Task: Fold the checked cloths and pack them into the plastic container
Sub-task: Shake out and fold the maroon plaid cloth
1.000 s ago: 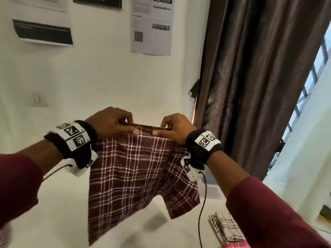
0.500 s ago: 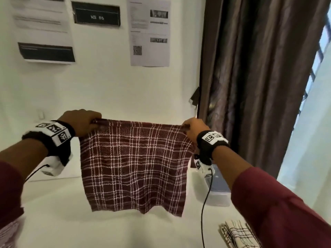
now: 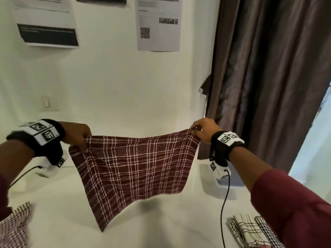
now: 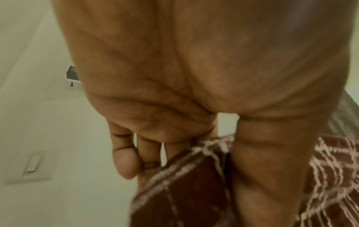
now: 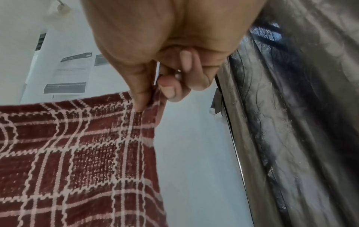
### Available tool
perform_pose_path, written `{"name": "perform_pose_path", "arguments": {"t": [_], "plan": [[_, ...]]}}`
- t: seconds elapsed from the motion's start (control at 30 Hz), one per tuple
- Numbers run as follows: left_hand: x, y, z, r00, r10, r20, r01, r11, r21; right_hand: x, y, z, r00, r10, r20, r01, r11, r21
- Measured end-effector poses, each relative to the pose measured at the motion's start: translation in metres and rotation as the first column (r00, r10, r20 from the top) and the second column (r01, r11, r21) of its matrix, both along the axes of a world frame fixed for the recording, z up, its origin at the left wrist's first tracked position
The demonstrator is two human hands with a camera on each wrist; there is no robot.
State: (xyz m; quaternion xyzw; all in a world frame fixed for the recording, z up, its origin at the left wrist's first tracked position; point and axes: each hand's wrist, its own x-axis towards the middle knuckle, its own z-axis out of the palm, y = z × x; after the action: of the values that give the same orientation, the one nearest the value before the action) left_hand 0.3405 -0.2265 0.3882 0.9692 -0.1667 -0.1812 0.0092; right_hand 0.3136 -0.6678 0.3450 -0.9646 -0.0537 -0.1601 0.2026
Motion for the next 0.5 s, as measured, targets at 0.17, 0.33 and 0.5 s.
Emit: {"name": "perform_pose_path", "arguments": {"t": [0.17, 0.33, 0.5], "plan": [[0.018, -0.019, -0.002, 0.985, 0.123, -0.118, -0.107, 0.986, 0.128, 0.034, -0.011, -0.016, 0.966, -0.035, -0.256, 0.025, 0.999, -0.044], [0.040, -0.034, -0.013, 0.972, 0.234, -0.029, -0.227, 0.962, 0.150, 0.068, -0.014, -0.032, 0.937, -0.055, -0.346, 0.065, 0.998, 0.018], [0.065, -0.037, -0.017, 0.850, 0.440, 0.289, -0.386, 0.894, -0.226, 0.086, -0.009, -0.028, 0.922, -0.060, -0.383, 0.193, 0.928, 0.318]]}}
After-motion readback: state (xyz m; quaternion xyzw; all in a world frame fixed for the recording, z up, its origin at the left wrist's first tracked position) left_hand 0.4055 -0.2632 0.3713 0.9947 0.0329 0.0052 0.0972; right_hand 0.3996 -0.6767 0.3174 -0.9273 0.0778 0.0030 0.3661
